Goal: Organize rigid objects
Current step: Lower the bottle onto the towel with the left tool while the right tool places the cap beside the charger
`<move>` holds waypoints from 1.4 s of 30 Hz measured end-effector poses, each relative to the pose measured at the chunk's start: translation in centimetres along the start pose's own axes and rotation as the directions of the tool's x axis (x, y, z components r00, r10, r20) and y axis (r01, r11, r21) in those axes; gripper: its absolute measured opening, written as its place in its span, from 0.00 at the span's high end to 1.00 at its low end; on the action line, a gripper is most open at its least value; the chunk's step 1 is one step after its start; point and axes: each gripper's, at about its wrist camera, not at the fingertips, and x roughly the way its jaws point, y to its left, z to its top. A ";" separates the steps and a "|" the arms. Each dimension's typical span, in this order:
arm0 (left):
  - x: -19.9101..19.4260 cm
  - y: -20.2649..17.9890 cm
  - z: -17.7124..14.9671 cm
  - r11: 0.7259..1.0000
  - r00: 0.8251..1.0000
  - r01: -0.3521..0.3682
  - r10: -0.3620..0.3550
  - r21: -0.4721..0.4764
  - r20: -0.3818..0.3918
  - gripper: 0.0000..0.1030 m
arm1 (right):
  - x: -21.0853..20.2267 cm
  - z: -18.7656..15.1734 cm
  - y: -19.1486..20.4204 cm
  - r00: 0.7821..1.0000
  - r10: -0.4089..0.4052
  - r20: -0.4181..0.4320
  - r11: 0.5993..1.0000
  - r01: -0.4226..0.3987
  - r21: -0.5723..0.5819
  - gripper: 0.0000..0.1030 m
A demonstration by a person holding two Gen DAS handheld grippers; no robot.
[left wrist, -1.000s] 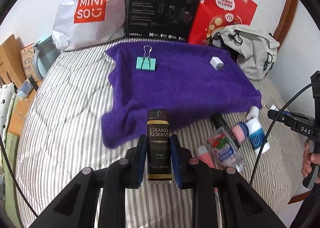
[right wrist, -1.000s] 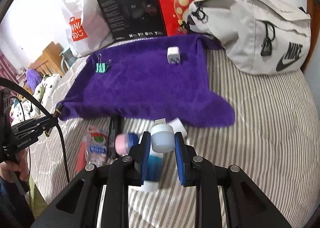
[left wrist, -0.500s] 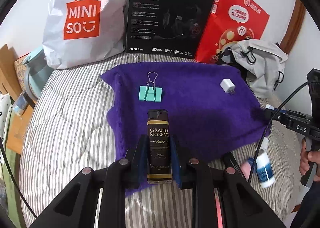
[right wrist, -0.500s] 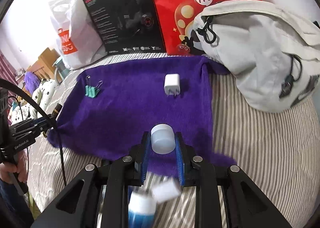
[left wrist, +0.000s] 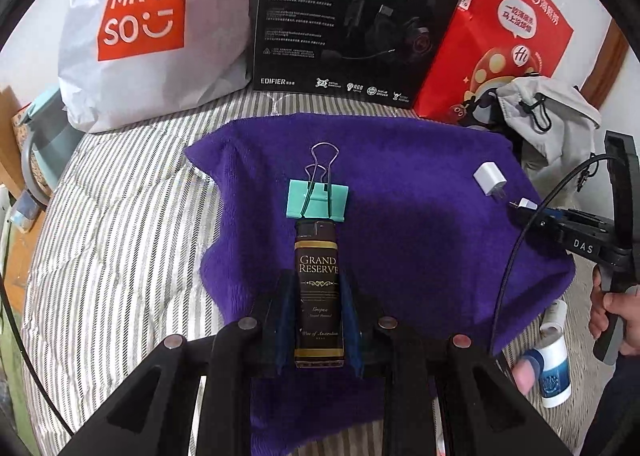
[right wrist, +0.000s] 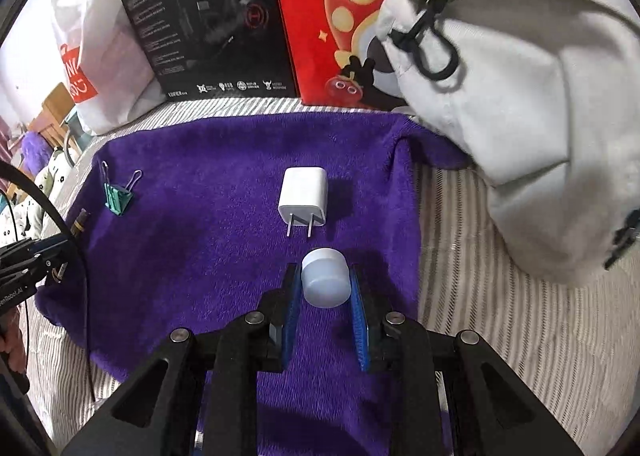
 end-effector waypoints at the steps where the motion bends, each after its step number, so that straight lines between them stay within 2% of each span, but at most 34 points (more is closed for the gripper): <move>1: 0.1 0.0 0.1 1.000 1.000 -0.001 0.001 0.000 -0.002 0.78 | 0.4 0.0 0.0 1.000 -0.009 -0.006 1.000 0.009 -0.007 0.77; 8: 1.6 -0.1 0.4 1.000 1.000 -0.014 0.014 0.013 -0.023 0.78 | 1.0 -0.4 0.8 0.999 -0.036 0.002 0.999 0.036 -0.037 0.76; 13: 2.2 -0.5 0.2 0.999 0.999 -0.021 0.022 0.030 -0.035 0.78 | 0.9 -0.6 1.3 1.000 -0.019 -0.013 0.998 0.018 -0.058 0.64; 23: 2.6 -1.7 0.0 0.993 0.995 -0.081 0.085 0.088 -0.043 0.77 | -1.2 -1.9 1.5 0.999 -0.035 -0.028 0.998 0.033 -0.051 0.59; 26: 2.6 -2.2 -0.2 0.990 0.993 -0.096 0.103 0.107 -0.056 0.68 | -3.0 -2.7 1.4 0.999 -0.049 -0.010 0.998 0.048 -0.048 0.57; 28: 2.6 -2.6 -0.4 0.990 0.994 -0.074 0.083 0.116 -0.069 0.51 | -4.1 -3.1 1.4 0.999 -0.043 0.002 0.998 0.043 -0.043 0.54; 30: 2.5 -3.2 -0.8 0.985 0.991 -0.099 0.110 0.140 -0.072 0.49 | -5.4 -3.7 1.4 0.999 -0.041 0.021 0.998 0.042 -0.038 0.54; 34: 0.7 -3.3 -1.6 0.983 0.987 -0.141 0.148 0.122 -0.055 0.49 | -7.7 -4.9 1.2 0.998 -0.041 0.040 0.999 0.042 -0.025 0.53; 40: -4.6 -4.4 -4.5 0.987 0.994 -0.107 0.109 0.124 -0.009 0.49 | -11.1 -7.6 0.2 0.998 -0.019 0.066 1.000 0.017 0.026 0.51; 42: -5.7 -5.2 -6.0 0.990 0.997 -0.073 0.076 0.121 -0.019 0.49 | -11.8 -8.4 0.2 0.997 -0.021 0.070 0.999 0.019 0.034 0.51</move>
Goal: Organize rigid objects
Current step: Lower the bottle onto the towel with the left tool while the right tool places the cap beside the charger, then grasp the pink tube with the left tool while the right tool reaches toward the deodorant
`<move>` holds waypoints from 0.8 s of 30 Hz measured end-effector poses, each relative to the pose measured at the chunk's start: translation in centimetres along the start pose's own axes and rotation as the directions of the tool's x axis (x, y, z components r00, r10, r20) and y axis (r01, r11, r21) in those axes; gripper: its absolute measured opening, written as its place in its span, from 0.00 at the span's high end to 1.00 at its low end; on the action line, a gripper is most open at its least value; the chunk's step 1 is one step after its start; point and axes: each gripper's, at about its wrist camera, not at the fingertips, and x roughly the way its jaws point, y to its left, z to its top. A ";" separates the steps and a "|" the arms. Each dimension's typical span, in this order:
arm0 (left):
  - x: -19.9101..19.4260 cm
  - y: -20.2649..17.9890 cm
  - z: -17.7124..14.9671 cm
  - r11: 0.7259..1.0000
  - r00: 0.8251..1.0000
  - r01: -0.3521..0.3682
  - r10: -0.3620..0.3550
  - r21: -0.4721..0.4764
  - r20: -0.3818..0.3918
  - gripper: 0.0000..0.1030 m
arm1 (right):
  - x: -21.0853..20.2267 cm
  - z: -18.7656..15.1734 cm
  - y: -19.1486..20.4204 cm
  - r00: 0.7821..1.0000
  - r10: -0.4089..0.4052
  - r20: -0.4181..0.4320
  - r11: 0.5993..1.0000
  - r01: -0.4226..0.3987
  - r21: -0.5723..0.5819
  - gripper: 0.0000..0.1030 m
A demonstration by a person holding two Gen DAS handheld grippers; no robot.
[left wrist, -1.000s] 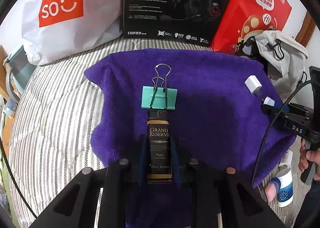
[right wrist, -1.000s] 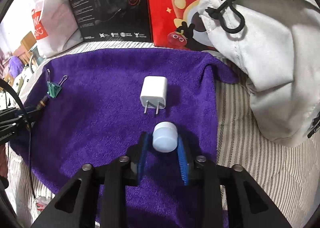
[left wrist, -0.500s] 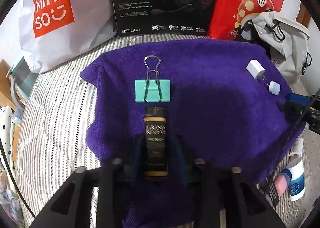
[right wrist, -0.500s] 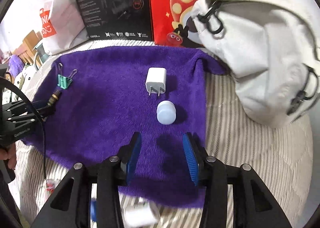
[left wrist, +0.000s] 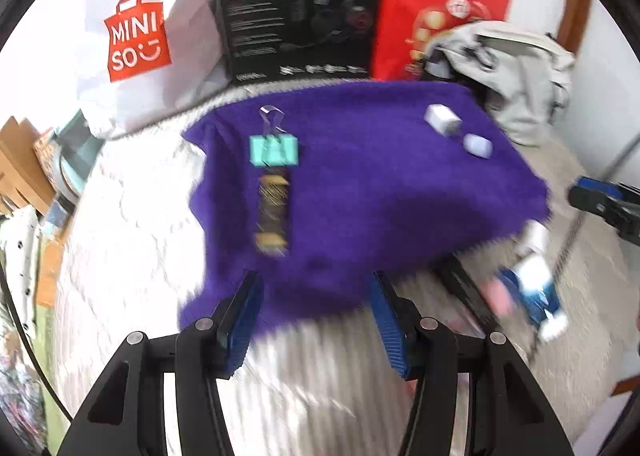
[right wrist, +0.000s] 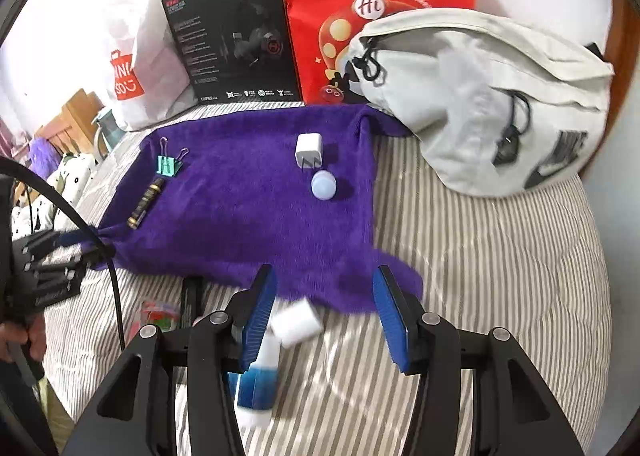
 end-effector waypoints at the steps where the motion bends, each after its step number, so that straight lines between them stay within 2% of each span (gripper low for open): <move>1: -0.4 -0.6 -0.8 1.000 1.000 0.016 -0.016 -0.001 -0.006 0.49 | -0.3 -0.3 0.0 1.000 -0.001 0.001 1.000 0.001 0.003 0.50; 4: -0.6 -1.8 -3.0 1.000 0.999 0.026 -0.027 -0.014 -0.031 0.49 | -1.3 -1.6 0.1 1.000 0.003 0.004 1.000 -0.003 0.013 0.47; 10: -0.1 -3.2 -6.3 0.993 0.992 0.105 -0.109 -0.060 -0.065 0.49 | -2.9 -4.7 0.3 1.000 -0.002 -0.016 0.999 0.003 0.035 0.46; 13: 0.3 -4.2 -7.1 0.996 0.994 0.080 -0.083 -0.039 -0.077 0.49 | -3.2 -6.2 0.2 0.999 -0.001 -0.036 0.998 0.003 0.058 0.46; 17: 0.9 -4.5 -7.9 1.000 0.998 -0.004 0.005 0.016 -0.067 0.48 | -3.4 -7.5 0.4 0.999 -0.002 -0.047 0.998 0.005 0.066 0.46; 19: 0.4 -3.5 -8.3 0.999 0.997 -0.051 0.052 0.016 -0.062 0.47 | -3.5 -8.1 0.5 0.999 -0.002 -0.052 0.997 0.006 0.070 0.46; 24: 0.5 -2.3 -8.3 1.000 0.999 -0.005 0.004 -0.007 -0.047 0.50 | -2.9 -8.8 1.0 0.998 0.014 -0.060 0.997 -0.010 0.071 0.46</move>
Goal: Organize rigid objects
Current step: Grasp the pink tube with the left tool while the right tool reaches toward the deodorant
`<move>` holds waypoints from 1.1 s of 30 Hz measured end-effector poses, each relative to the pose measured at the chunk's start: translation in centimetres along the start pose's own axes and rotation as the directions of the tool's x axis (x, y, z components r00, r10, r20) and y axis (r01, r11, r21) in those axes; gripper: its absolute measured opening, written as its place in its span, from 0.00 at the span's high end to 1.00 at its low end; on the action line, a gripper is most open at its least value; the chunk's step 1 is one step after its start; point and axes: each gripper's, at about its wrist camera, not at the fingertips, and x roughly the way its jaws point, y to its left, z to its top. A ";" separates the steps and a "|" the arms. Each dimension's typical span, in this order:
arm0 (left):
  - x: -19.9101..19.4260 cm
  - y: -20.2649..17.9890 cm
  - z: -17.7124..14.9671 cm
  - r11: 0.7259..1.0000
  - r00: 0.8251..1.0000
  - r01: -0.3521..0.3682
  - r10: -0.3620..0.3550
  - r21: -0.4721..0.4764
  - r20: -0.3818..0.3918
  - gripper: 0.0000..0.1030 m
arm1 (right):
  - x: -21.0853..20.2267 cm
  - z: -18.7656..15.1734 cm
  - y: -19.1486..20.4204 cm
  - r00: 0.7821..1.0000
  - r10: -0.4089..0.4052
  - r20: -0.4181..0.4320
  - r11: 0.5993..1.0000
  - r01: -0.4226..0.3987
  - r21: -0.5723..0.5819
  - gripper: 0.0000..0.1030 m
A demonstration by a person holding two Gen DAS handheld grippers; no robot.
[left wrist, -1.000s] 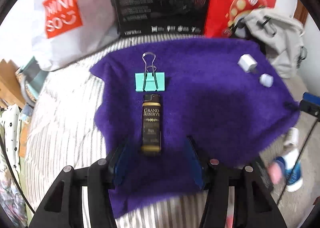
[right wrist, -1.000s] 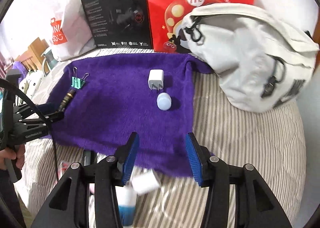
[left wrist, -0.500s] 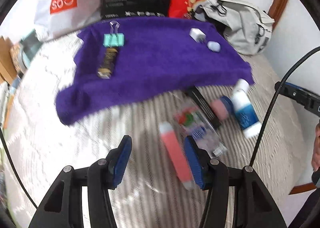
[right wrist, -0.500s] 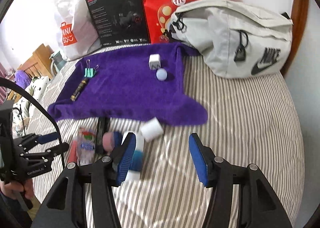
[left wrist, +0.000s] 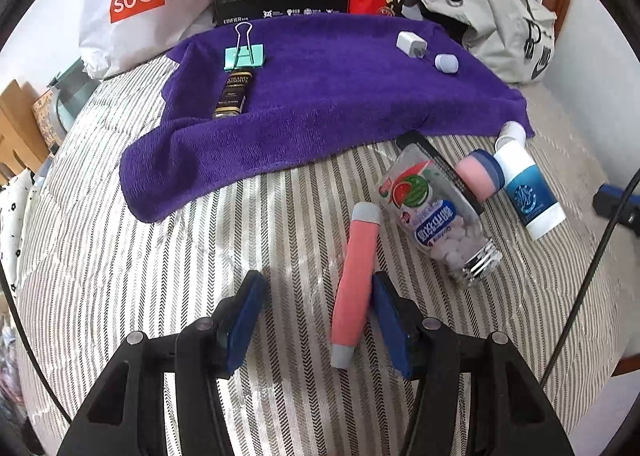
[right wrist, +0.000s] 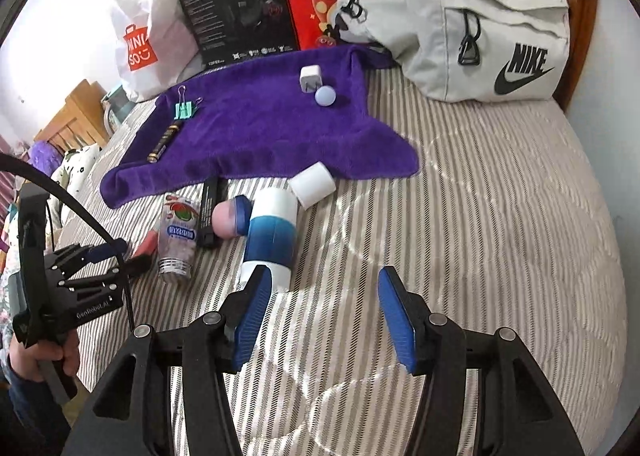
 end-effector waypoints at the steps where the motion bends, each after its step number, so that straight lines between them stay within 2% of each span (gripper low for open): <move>1: 0.0 -0.2 0.0 1.000 1.000 0.004 -0.004 0.014 0.006 0.50 | 0.2 -0.1 0.1 1.000 0.004 -0.005 1.000 -0.004 0.000 0.46; 3: 0.2 -0.9 0.1 0.999 1.000 0.012 -0.013 0.047 0.016 0.53 | 0.5 -0.4 0.4 1.000 0.006 -0.011 1.000 -0.006 -0.008 0.46; 5: 0.3 -1.7 0.2 0.996 1.000 0.005 -0.007 0.084 0.026 0.60 | 0.5 -0.6 0.6 1.000 0.014 -0.012 1.000 -0.014 -0.007 0.46; 7: 0.2 -2.1 0.3 0.995 0.999 0.035 -0.038 0.097 0.032 0.78 | 0.6 -0.5 0.8 1.000 0.028 -0.007 1.000 -0.028 0.004 0.46; 9: 0.2 -2.2 0.4 0.993 0.998 0.044 -0.048 0.105 0.040 0.84 | 0.8 -0.3 1.0 0.999 0.041 -0.003 0.999 -0.041 0.009 0.46; 13: 0.1 -1.8 0.3 0.993 0.997 0.067 -0.071 0.102 0.038 0.84 | 1.9 0.6 1.8 0.998 0.067 -0.003 0.998 -0.067 0.015 0.46; 19: -0.3 -1.0 -0.2 0.993 0.995 0.094 -0.096 0.073 0.030 0.84 | 5.5 1.8 3.0 0.997 0.062 -0.050 0.998 -0.063 -0.007 0.46; 22: -0.2 -1.1 -0.2 0.993 0.995 0.092 -0.094 0.076 0.027 0.84 | 6.9 1.8 3.5 0.998 0.024 -0.066 0.999 -0.025 -0.026 0.46; 24: -0.2 -1.1 -0.1 0.993 0.995 0.090 -0.092 0.076 0.024 0.84 | 7.2 1.7 3.9 0.999 0.003 -0.044 0.999 -0.005 -0.045 0.47; 26: -0.2 -1.1 -0.1 0.993 0.995 0.094 -0.096 0.076 0.025 0.84 | 7.3 1.6 3.8 0.999 0.015 -0.028 0.999 -0.016 -0.039 0.53; 28: -0.2 -1.0 0.0 0.993 0.994 0.103 -0.105 0.065 0.028 0.84 | 7.3 1.6 3.8 1.000 -0.005 -0.020 0.998 0.004 -0.055 0.65; 33: -0.2 -0.8 -0.1 0.991 0.992 0.118 -0.121 0.063 0.037 0.84 | 6.3 0.5 2.9 0.998 -0.012 -0.065 0.996 0.006 -0.084 0.65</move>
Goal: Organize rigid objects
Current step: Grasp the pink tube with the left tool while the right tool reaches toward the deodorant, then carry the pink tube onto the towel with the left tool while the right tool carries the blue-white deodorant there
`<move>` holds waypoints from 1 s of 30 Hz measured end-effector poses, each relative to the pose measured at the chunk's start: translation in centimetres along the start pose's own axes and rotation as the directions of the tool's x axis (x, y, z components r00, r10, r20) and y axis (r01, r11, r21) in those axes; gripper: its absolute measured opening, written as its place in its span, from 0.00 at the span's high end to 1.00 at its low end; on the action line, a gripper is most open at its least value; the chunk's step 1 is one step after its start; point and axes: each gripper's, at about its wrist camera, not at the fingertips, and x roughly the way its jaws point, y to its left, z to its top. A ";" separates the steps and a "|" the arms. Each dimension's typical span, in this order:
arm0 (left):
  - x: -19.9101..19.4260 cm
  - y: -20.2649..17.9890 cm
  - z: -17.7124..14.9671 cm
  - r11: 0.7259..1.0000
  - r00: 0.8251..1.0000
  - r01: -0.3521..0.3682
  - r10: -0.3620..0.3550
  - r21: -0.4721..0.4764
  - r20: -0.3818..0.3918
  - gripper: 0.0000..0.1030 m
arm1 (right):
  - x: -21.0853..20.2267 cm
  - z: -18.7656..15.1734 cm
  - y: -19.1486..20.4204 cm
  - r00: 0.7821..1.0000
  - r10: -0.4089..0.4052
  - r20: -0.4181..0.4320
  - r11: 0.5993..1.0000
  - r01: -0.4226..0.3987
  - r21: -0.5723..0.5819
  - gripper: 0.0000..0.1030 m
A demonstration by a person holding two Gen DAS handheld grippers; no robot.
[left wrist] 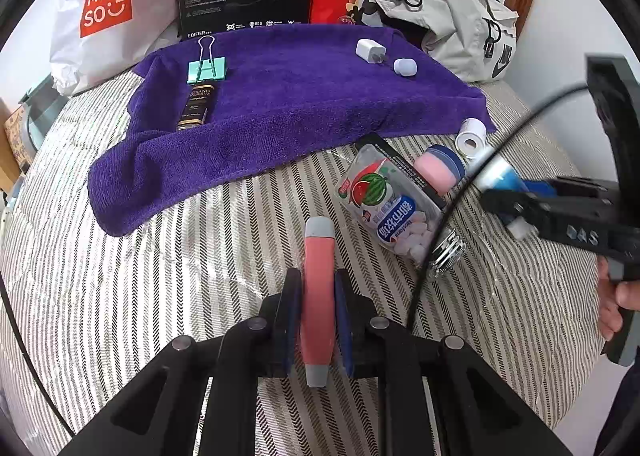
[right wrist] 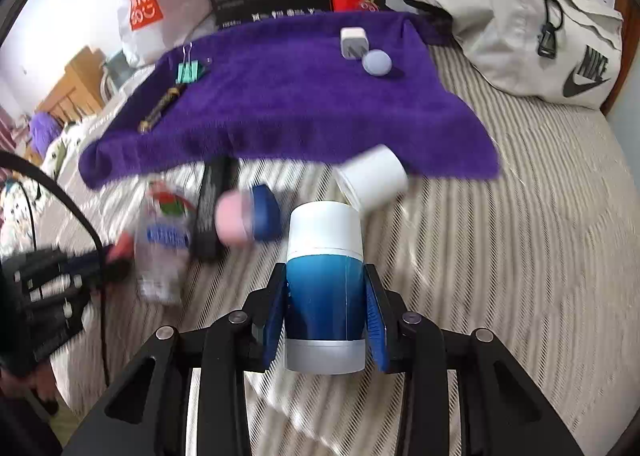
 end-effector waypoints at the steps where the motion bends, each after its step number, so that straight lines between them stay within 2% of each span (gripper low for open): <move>1: -0.1 0.1 -0.1 1.000 1.000 0.001 -0.001 0.000 0.001 0.84 | -0.3 -0.4 -0.2 1.000 -0.010 -0.006 1.000 0.010 -0.005 0.65; 5: 0.0 0.0 -0.2 1.000 1.000 -0.006 0.006 0.004 0.016 0.84 | -1.2 -2.1 -1.1 0.999 -0.032 -0.031 0.999 0.032 -0.002 0.65; 10: -0.1 -0.4 -0.5 1.000 0.999 -0.025 0.024 0.018 0.036 0.84 | -1.0 -2.5 0.1 0.995 -0.101 0.004 0.993 0.101 -0.058 0.65; 16: -0.3 0.3 -0.4 1.000 0.999 0.009 -0.009 -0.014 0.033 0.84 | -1.0 -2.2 -0.3 0.997 -0.081 -0.009 0.996 0.080 -0.046 0.65; 21: -0.9 1.1 -0.1 0.999 1.000 0.016 -0.015 -0.033 0.028 0.84 | -1.3 -2.0 -1.1 0.999 -0.007 -0.036 1.000 0.007 0.000 0.65; 24: -1.6 1.7 0.5 0.997 0.998 0.046 -0.043 -0.058 0.038 0.84 | -2.0 -1.9 -1.4 0.999 0.008 -0.031 1.000 -0.008 0.002 0.65; 30: -2.7 2.2 1.9 0.998 0.998 0.027 -0.025 -0.049 0.055 0.84 | -3.5 -0.9 -1.5 1.000 0.028 -0.001 1.000 -0.028 -0.001 0.65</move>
